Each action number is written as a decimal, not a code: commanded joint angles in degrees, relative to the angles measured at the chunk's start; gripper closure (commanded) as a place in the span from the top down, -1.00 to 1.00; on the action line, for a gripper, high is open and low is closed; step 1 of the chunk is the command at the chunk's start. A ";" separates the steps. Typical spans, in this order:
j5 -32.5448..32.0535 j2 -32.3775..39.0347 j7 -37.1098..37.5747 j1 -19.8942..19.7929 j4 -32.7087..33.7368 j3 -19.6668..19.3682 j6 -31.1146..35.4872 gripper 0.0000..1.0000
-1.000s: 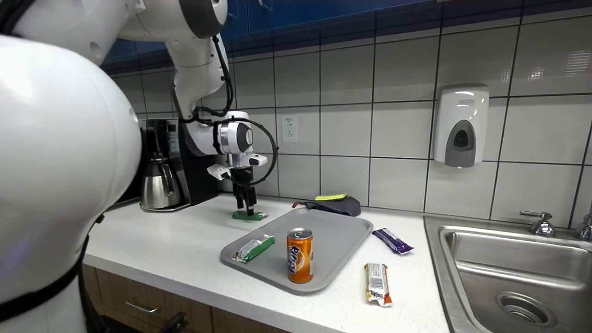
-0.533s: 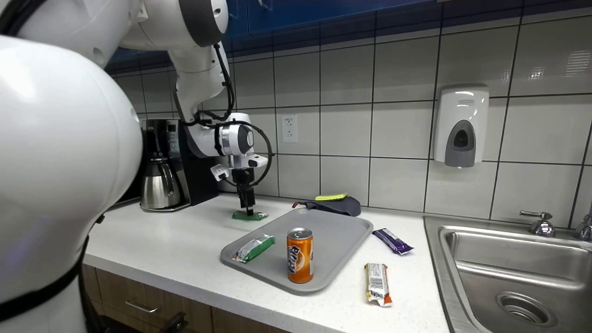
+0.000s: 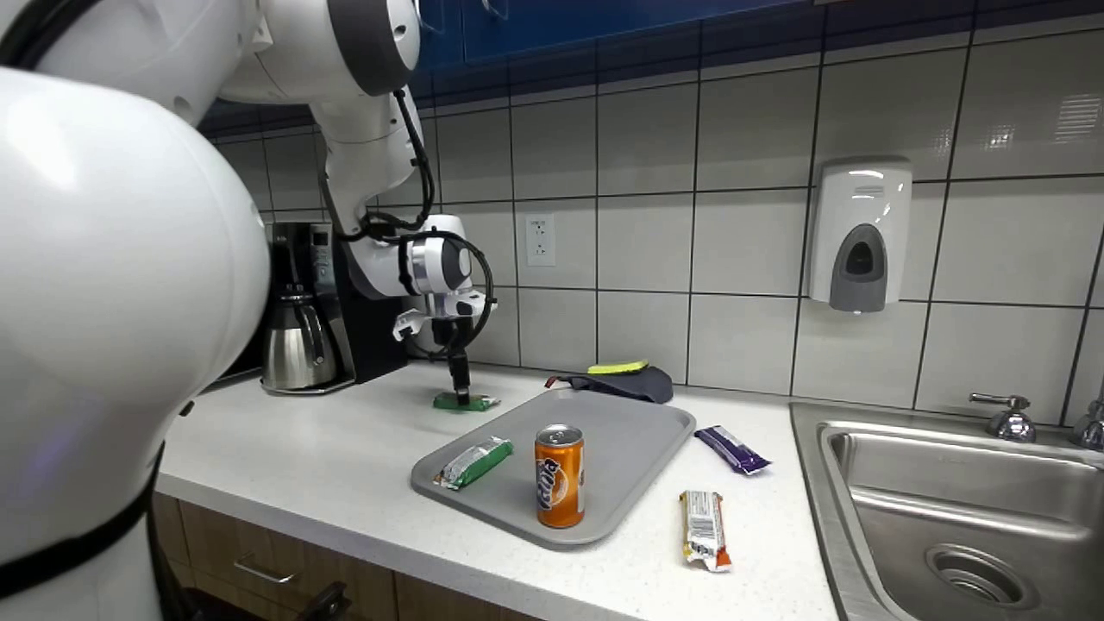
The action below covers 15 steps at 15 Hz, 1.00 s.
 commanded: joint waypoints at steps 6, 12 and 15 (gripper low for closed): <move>-0.54 1.49 4.48 0.60 2.39 -0.70 -1.75 1.00; -0.75 1.80 4.50 0.64 2.53 -0.85 -1.64 0.50; -0.80 1.85 4.40 0.60 2.51 -0.92 -1.61 0.12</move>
